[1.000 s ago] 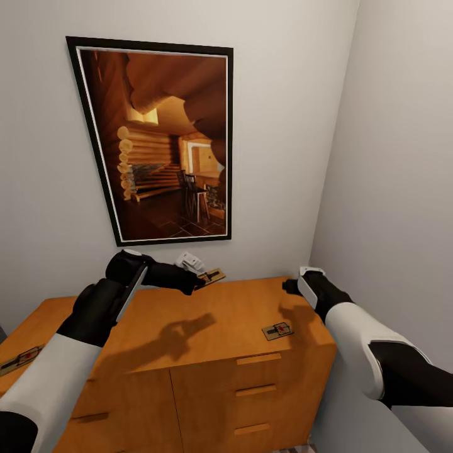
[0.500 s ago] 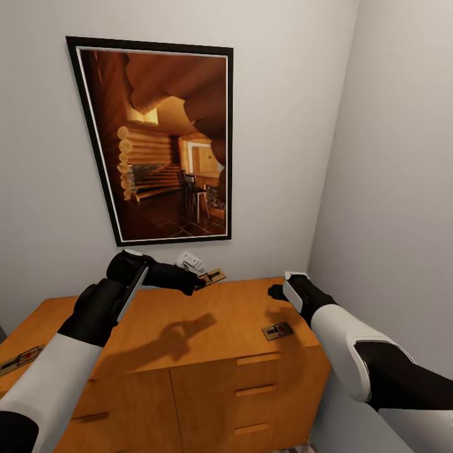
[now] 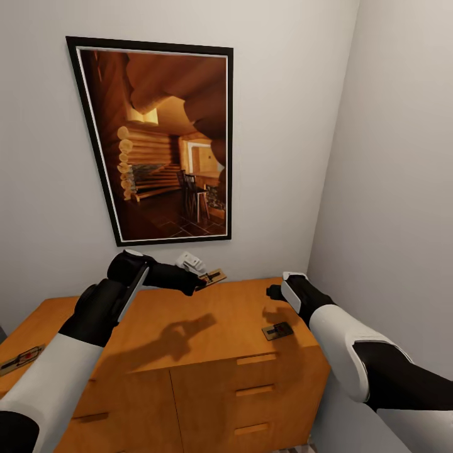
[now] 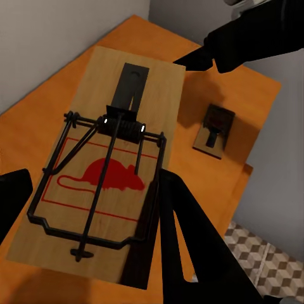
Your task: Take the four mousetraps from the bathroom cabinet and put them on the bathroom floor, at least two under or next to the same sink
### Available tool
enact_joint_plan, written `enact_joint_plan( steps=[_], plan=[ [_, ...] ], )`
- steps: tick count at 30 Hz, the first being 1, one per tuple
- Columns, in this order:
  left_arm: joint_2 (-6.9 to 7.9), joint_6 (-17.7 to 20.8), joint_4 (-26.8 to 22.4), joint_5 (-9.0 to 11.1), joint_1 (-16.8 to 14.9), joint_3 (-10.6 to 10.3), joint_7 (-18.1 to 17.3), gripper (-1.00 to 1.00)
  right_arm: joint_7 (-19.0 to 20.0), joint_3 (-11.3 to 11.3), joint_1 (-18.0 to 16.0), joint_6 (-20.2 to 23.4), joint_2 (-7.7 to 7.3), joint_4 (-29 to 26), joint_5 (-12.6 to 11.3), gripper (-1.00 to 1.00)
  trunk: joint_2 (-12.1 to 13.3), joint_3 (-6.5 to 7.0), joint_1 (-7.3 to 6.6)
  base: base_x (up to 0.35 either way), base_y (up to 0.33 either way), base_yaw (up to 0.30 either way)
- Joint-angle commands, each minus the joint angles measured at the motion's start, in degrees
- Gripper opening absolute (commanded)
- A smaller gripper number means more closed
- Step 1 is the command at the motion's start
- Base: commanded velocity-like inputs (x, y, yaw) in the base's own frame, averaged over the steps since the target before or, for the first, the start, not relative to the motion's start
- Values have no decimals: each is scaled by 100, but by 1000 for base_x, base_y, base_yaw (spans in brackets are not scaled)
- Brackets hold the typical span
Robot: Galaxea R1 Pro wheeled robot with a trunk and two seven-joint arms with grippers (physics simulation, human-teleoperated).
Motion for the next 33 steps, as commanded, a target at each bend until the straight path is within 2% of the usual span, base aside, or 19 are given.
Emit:
enact_joint_plan(
  steps=[1,10,18,23,33],
  plan=[
    [2,12,-5,-58,-6,-4,-57,-100,-43,-23,-3,14,3,-10,-54,100,-7,-9,1,0,0,0],
    [-5,12,43,-45,-6,-5,-68,-100,-43,-23,-3,15,-19,-9,-46,100,-7,-9,1,0,0,0],
    [-54,-3,290,-42,-6,-5,-68,-100,-45,-21,-3,15,-27,-9,-43,100,-7,-9,1,0,0,0],
    [-117,-14,313,-38,-6,-5,-66,-100,-45,-21,-3,15,-29,-9,-41,100,-7,-9,1,0,0,0],
    [-140,-23,315,-37,-6,-7,-66,-100,-51,-23,-3,15,-29,-9,-57,100,-7,-9,1,0,0,0]
  ],
)
